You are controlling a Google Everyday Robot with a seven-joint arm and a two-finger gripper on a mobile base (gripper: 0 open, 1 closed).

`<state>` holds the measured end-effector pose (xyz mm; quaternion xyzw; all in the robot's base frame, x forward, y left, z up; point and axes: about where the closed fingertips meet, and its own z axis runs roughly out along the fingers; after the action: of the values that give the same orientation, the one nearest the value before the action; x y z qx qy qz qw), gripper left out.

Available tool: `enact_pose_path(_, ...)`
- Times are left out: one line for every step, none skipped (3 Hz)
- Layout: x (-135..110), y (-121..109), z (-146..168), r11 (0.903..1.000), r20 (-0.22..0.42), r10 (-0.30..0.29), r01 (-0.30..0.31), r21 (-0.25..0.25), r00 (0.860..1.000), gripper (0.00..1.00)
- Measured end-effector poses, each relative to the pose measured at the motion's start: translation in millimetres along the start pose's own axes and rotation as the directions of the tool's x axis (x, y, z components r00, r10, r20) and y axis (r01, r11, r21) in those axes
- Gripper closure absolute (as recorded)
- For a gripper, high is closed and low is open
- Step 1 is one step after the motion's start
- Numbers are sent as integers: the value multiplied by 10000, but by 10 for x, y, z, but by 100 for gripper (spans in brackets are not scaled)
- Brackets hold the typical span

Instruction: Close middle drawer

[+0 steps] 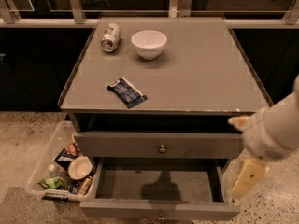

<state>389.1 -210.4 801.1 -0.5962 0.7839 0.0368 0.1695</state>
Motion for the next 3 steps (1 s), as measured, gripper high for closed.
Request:
enact_pose_path(257,460,822,9948,-42,383,-386,-944,9993,0)
enact_pose_path(580,982,1519,9721,-785,957,-1102,-2071,9923,0)
enact_pose_path(836,1303,1845,9477,-1403,1717,-2024,-2468,9751,0)
